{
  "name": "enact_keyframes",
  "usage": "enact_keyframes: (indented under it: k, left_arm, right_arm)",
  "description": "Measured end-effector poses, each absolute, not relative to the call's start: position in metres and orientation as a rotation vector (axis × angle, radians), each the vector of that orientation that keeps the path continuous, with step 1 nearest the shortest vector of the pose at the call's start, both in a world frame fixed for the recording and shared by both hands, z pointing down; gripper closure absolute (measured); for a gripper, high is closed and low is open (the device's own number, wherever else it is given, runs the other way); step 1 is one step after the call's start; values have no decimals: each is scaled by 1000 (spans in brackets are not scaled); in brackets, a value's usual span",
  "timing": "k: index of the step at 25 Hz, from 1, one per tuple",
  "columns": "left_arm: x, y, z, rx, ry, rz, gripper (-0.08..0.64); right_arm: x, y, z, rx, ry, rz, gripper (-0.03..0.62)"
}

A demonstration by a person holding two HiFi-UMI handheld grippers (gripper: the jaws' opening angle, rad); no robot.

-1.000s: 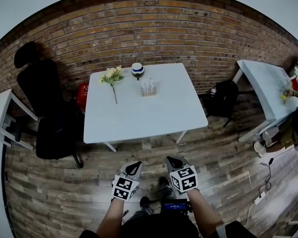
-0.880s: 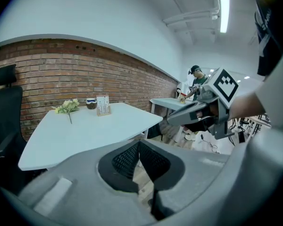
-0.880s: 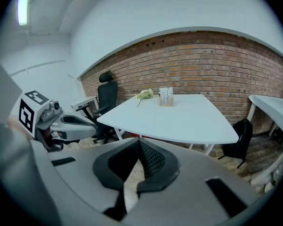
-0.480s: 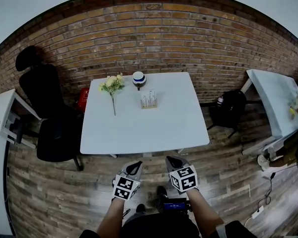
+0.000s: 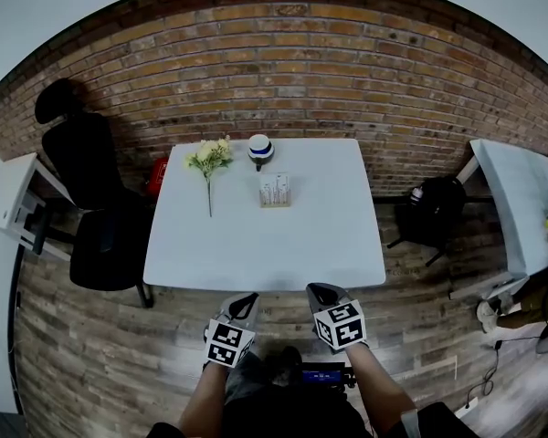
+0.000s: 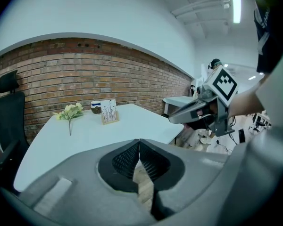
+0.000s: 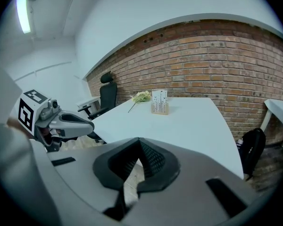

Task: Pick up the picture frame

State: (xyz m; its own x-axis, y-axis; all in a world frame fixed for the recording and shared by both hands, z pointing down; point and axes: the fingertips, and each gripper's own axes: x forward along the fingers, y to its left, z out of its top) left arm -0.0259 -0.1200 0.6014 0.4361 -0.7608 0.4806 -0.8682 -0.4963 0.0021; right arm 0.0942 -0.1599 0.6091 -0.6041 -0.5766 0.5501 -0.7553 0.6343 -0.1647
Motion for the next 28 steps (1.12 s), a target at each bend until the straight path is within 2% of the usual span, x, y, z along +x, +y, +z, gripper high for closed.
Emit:
enact_keyframes:
  k: [11,28]
  left_arm:
    - [-50,-172,612,2434,-1399,612,548]
    - [-124,-327,607,2544,-1194,602,548]
  right_arm:
    - [72,-210,624,1064,-2381,565,584]
    - [1,-345,610,1266,-2273,589,584]
